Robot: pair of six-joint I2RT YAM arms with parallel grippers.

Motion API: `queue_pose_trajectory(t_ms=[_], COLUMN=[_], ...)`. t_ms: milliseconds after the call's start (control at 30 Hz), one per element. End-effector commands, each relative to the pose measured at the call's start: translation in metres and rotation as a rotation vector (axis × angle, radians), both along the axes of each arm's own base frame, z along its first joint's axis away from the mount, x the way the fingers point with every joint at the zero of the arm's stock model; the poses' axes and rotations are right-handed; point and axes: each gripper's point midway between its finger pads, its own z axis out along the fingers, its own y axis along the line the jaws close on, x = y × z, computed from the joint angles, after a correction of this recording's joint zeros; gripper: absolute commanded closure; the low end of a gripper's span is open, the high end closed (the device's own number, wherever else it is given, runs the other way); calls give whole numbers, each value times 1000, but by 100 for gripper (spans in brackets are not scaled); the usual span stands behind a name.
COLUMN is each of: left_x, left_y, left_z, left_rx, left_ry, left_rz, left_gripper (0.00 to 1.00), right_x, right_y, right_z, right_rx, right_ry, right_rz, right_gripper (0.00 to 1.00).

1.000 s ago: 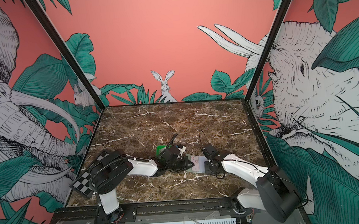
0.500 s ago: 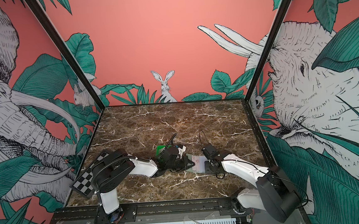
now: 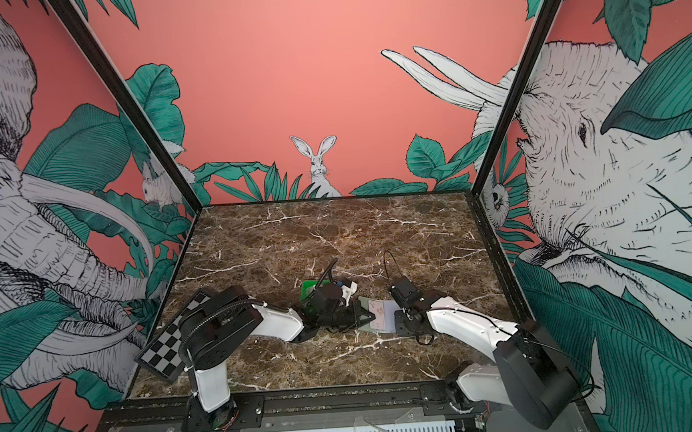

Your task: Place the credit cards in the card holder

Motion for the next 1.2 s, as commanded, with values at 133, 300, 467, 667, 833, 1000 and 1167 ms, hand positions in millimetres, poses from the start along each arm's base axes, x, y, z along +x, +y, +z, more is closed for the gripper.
queue_pose_trajectory(t_ms=[133,300,467,667,833,1000,1167], left_x=[1,1,3,4,5,4,2], left_y=[4,5,-1,-3,-5,-8,-9], left_z=[-7,-9,-4,-4,-4,-1,3], left_rx=[-15,-6,-40,-54,-80,-95,-102], left_ry=[47,45,34,37,43,44,31], left_rz=[-46,-59,-67,-66,-59,-65,-86], left_gripper=[100,100,100,100,100,100,100], right_x=[-6,-5,-4,-4,-4,-3,-4], right_y=[-6,-6,-5,-5,-5,-6,-8], right_z=[-1,-1,-1,0,1,1,-1], right_rx=[-30,-32,-35,-38,-38,-43,-56], right_ry=[25,26,29,28,29,30,32], right_rz=[10,10,11,13,14,16,12], right_gripper=[88,88,88,88,89,89,88])
